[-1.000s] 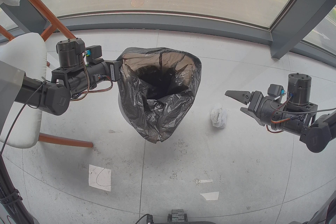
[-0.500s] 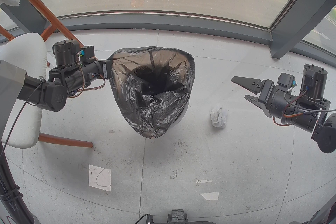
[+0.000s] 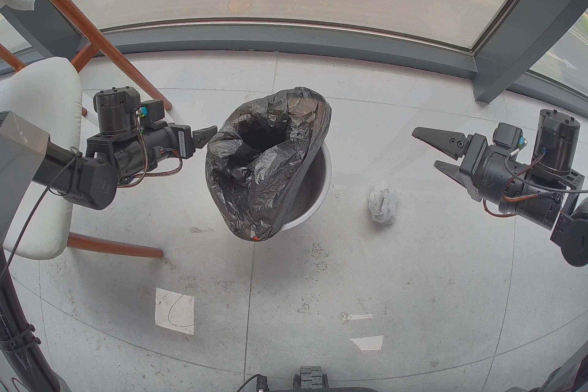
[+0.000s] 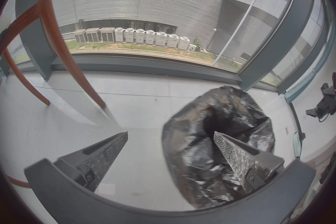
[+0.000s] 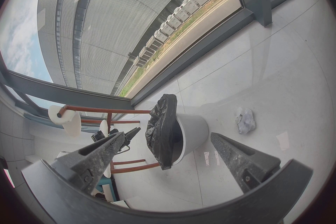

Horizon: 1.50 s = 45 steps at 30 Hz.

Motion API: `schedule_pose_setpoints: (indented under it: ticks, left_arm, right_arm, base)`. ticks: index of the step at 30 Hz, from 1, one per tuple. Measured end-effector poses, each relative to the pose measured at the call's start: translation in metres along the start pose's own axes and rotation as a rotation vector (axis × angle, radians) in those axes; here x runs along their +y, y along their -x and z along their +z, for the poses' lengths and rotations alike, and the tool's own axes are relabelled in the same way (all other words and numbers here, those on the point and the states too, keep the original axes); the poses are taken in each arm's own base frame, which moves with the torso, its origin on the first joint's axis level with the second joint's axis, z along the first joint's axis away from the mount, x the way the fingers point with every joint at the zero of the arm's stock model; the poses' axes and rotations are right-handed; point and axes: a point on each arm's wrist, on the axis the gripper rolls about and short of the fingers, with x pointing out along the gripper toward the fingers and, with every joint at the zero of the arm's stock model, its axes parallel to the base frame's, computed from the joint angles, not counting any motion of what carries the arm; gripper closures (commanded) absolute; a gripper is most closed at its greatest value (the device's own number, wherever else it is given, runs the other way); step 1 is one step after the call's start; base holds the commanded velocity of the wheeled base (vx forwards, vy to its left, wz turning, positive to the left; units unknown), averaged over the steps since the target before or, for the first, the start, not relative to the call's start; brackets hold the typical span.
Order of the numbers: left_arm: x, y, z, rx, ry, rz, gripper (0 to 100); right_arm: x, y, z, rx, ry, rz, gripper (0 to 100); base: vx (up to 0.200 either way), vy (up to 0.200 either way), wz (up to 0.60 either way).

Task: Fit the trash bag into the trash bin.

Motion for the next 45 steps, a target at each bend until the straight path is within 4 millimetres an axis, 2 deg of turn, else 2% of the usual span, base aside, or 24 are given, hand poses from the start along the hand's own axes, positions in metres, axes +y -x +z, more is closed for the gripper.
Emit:
schedule_pose_setpoints:
  ticks: [3,8,14,21,26,36,39,45]
  left_arm:
    - [-0.013,0.004,0.0,0.005,0.003,-0.031,0]
    - [-0.041,0.022,0.014,-0.022,0.048,-0.095,0]
    - [-0.057,0.055,0.03,-0.052,0.178,-0.139,0]
    - [-0.062,0.099,0.021,-0.018,0.257,-0.145,0]
    - [-0.062,0.122,0.02,-0.029,0.324,-0.132,0]
    - [-0.062,0.148,0.042,-0.303,0.419,-0.185,0]
    - [-0.059,0.151,0.042,-0.326,0.421,-0.178,0]
    - [-0.056,0.153,0.037,-0.317,0.421,-0.162,0]
  right_arm:
    - [-0.003,-0.003,-0.003,0.018,-0.017,-0.001,0]
    - [0.002,-0.008,-0.011,0.086,-0.11,0.047,0]
    - [0.024,-0.02,-0.043,0.213,-0.142,0.115,0]
    - [0.029,-0.056,-0.081,0.224,-0.09,0.079,0]
    - [0.035,-0.088,-0.094,0.234,-0.068,0.067,0]
    - [0.05,-0.136,-0.103,0.229,-0.044,0.004,0]
    - [0.054,-0.148,-0.106,0.218,-0.03,0.008,0]
    - [0.049,-0.171,-0.114,0.188,0.02,-0.013,0]
  base:
    - [0.0,0.0,0.0]
    - [0.0,0.0,0.0]
    - [0.0,0.0,0.0]
    - [0.0,0.0,0.0]
    - [0.0,0.0,0.0]
    - [0.0,0.0,0.0]
    - [0.0,0.0,0.0]
    - [0.0,0.0,0.0]
